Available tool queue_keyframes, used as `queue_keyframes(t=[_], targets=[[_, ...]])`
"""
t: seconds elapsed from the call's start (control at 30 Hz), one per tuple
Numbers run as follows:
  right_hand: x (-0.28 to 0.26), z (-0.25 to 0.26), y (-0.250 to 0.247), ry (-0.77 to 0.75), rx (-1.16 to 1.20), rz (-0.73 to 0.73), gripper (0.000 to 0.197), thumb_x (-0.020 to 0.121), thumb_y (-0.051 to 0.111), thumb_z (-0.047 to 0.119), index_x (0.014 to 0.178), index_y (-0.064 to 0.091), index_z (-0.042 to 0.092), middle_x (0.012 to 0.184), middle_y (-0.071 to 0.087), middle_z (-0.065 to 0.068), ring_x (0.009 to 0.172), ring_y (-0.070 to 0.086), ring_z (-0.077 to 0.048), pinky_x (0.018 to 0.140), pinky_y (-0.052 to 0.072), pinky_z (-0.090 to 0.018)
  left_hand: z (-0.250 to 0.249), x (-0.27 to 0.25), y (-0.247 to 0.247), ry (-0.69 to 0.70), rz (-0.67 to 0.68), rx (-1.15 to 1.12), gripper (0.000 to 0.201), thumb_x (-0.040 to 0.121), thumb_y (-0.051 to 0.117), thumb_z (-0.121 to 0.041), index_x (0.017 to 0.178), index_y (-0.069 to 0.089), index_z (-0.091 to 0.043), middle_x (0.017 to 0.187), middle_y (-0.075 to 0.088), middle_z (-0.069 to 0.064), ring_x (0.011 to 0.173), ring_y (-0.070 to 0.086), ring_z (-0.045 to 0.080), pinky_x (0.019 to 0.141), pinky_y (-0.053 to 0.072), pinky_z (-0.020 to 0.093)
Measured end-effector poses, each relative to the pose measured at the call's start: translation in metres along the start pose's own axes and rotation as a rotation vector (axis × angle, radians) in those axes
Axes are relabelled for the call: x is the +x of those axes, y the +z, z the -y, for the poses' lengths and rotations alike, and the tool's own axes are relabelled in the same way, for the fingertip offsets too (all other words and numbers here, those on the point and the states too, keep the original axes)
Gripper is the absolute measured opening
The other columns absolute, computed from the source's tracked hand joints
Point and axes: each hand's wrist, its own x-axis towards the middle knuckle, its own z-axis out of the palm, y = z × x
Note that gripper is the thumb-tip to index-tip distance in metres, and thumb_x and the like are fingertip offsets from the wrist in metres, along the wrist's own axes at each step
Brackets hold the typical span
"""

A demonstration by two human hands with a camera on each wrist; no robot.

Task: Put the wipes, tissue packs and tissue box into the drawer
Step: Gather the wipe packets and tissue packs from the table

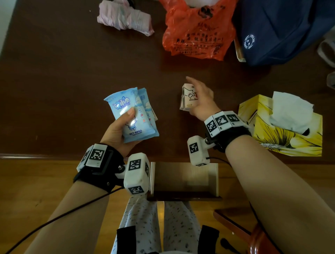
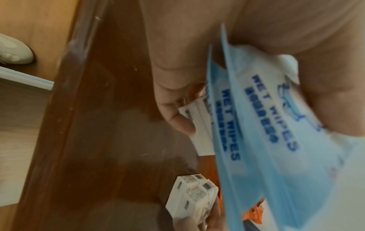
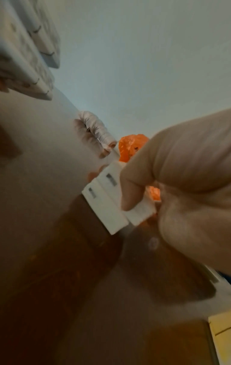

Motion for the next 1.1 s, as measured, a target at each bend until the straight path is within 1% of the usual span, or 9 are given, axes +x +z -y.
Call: queue_keyframes(t=[0.1,0.2,0.33,0.53,0.7,0.8,0.9,1.0,1.1], targets=[[0.001,-0.003,0.003,0.036,0.122,-0.019,0.099,0.064,0.065,-0.003,0.144,0.022,0.037,0.157,0.011,0.000,0.144,0.010,-0.024,0.117,0.017,-0.047,-0.001,-0.001,-0.005,-0.005,-0.001,-0.004,0.076,0.030,0.088,-0.039,0.100,0.063,-0.022,0.088,0.077,0.003,0.083,0.074,0.021,0.064,0.059,0.040],[0.006,-0.004,0.005,0.241,0.328,-0.205,0.083,0.075,0.064,0.018,0.146,0.021,0.031,0.154,0.018,-0.005,0.142,0.021,-0.027,0.115,0.023,-0.044,-0.002,-0.002,-0.008,-0.008,0.001,-0.006,0.075,0.032,0.087,-0.038,0.101,0.063,-0.021,0.089,0.077,0.003,0.083,0.074,0.021,0.065,0.058,0.041],[0.013,-0.007,0.014,0.415,0.201,-0.145,0.080,0.082,0.057,0.047,0.146,0.022,0.016,0.153,0.020,-0.011,0.141,0.022,-0.032,0.114,0.020,-0.045,-0.003,-0.007,-0.013,0.005,0.029,-0.007,0.067,0.036,0.085,-0.036,0.097,0.065,-0.021,0.086,0.077,0.004,0.080,0.074,0.020,0.065,0.059,0.040],[0.008,0.008,0.038,0.215,0.252,-0.128,0.068,0.077,0.068,0.020,0.135,0.033,0.017,0.137,0.048,-0.008,0.127,0.045,-0.029,0.107,0.037,-0.046,-0.002,-0.018,-0.026,0.010,-0.026,0.000,0.066,0.038,0.085,-0.035,0.099,0.065,-0.020,0.088,0.077,0.004,0.082,0.074,0.021,0.067,0.058,0.040],[-0.010,0.009,0.051,0.114,0.122,-0.091,0.084,0.064,0.077,0.012,0.134,0.032,0.024,0.136,0.046,-0.004,0.121,0.051,-0.025,0.104,0.040,-0.046,0.008,-0.036,-0.027,0.041,-0.070,0.017,0.073,0.032,0.088,-0.036,0.100,0.064,-0.021,0.088,0.076,0.002,0.082,0.073,0.020,0.076,0.058,0.045],[-0.035,-0.005,0.051,0.145,0.403,0.025,0.088,0.068,0.077,0.015,0.140,0.026,0.024,0.134,0.051,-0.003,0.119,0.053,-0.022,0.101,0.045,-0.042,0.027,-0.049,-0.024,0.050,-0.065,0.050,0.076,0.032,0.088,-0.036,0.101,0.063,-0.020,0.086,0.077,0.002,0.080,0.074,0.020,0.078,0.057,0.047],[-0.073,-0.038,0.044,0.146,0.751,0.105,0.087,0.074,0.071,0.011,0.142,0.020,0.031,0.129,0.054,-0.002,0.116,0.056,-0.021,0.098,0.048,-0.041,0.059,-0.064,-0.018,0.036,-0.047,0.048,0.076,0.032,0.088,-0.035,0.101,0.062,-0.018,0.085,0.077,0.003,0.079,0.074,0.020,0.068,0.059,0.042],[-0.113,-0.087,0.035,0.111,0.945,0.171,0.069,0.079,0.064,0.004,0.134,0.033,0.032,0.114,0.060,0.000,0.108,0.059,-0.019,0.092,0.050,-0.040,0.105,-0.081,-0.013,0.020,-0.063,0.046,0.082,0.030,0.088,-0.038,0.104,0.061,-0.017,0.087,0.077,0.003,0.080,0.074,0.020,0.065,0.058,0.037],[-0.145,-0.140,0.026,0.115,0.923,0.261,0.058,0.074,0.064,0.005,0.119,0.041,0.036,0.109,0.061,0.004,0.102,0.060,-0.016,0.079,0.052,-0.032,0.160,-0.092,-0.010,-0.040,-0.071,0.059,0.084,0.028,0.089,-0.039,0.104,0.061,-0.017,0.087,0.076,0.002,0.080,0.073,0.018,0.067,0.058,0.037]])
